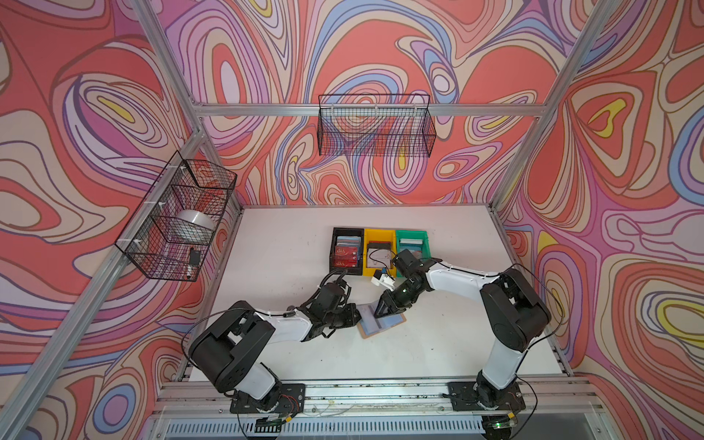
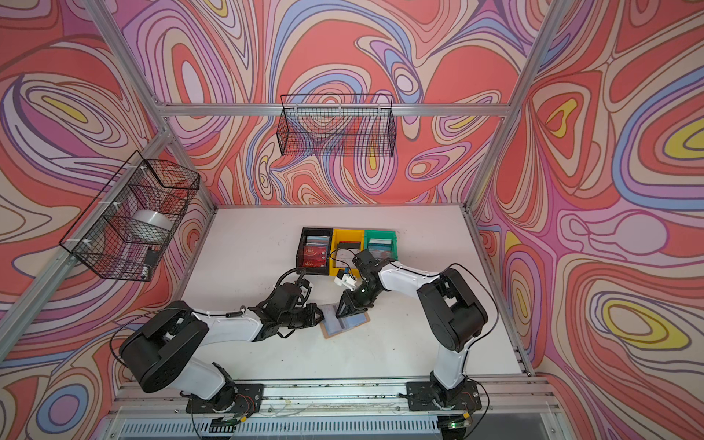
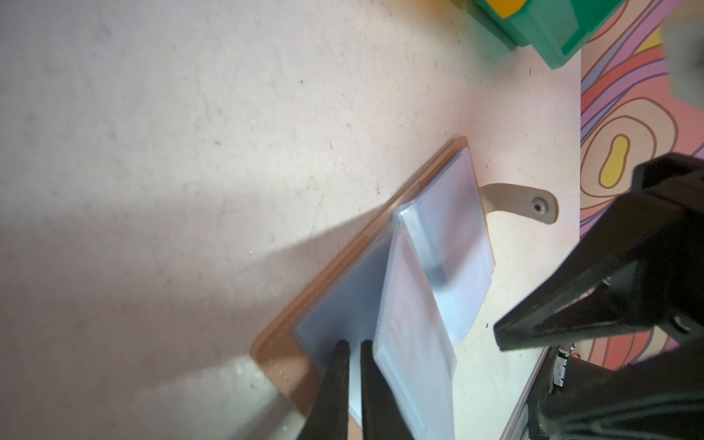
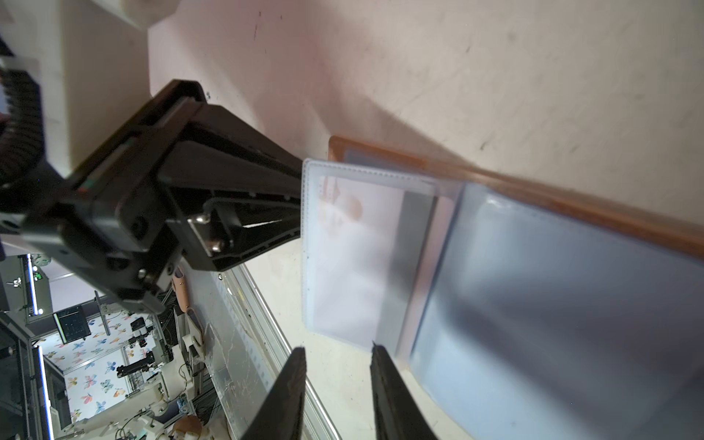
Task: Take the credit cards out of the card holder
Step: Flip over the card slot on the card holder.
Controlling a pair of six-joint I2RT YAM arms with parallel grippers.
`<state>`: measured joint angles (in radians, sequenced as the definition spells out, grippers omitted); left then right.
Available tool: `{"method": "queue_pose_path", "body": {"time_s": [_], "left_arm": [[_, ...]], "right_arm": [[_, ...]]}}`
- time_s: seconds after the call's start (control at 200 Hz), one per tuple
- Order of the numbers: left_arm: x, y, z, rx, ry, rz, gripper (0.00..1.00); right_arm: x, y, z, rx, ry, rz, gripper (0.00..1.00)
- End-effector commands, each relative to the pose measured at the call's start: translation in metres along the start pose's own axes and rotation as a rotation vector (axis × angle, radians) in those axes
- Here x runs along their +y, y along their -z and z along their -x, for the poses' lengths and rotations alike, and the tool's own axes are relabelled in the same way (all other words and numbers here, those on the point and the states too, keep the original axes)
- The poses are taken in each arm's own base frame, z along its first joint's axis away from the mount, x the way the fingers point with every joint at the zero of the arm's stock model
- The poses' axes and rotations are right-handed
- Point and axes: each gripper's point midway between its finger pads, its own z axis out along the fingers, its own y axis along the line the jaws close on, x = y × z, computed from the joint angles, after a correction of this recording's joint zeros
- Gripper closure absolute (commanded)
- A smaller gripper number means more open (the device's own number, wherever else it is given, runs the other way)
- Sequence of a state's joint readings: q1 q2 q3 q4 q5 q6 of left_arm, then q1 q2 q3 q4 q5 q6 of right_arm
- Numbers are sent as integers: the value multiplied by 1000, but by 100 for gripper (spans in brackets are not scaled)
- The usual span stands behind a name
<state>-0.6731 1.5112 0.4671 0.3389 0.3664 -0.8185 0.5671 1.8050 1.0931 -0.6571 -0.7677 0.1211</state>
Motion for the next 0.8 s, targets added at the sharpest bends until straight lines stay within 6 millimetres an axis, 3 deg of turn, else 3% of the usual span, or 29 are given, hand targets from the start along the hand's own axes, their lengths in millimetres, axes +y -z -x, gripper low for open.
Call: {"method": "queue_pose_path", "body": {"time_s": [0.0,0.135,0.21,0.235,0.491,0.796], "left_arm": [[-3,10,0,-5,-16,-5,87],[-10,11,10,-26,-49,-6,87],[-7,4,5,10,-50,1,87],[-19,2,14,1,-57,-25,87],[-38,-17,25,6,-33,-120,88],[-25,10,23,-4,-74,-4,87]], "right_arm": [[-10,-2,-2,12,-18,-58,68],[-13,-4,-1,14,-26,-61,68],[-13,-4,1,12,-26,-59,68],[-14,-4,1,11,-27,-62,68],[-13,-2,-1,3,-32,-47,68],[-18,-16,-2,37,-48,-4,68]]}}
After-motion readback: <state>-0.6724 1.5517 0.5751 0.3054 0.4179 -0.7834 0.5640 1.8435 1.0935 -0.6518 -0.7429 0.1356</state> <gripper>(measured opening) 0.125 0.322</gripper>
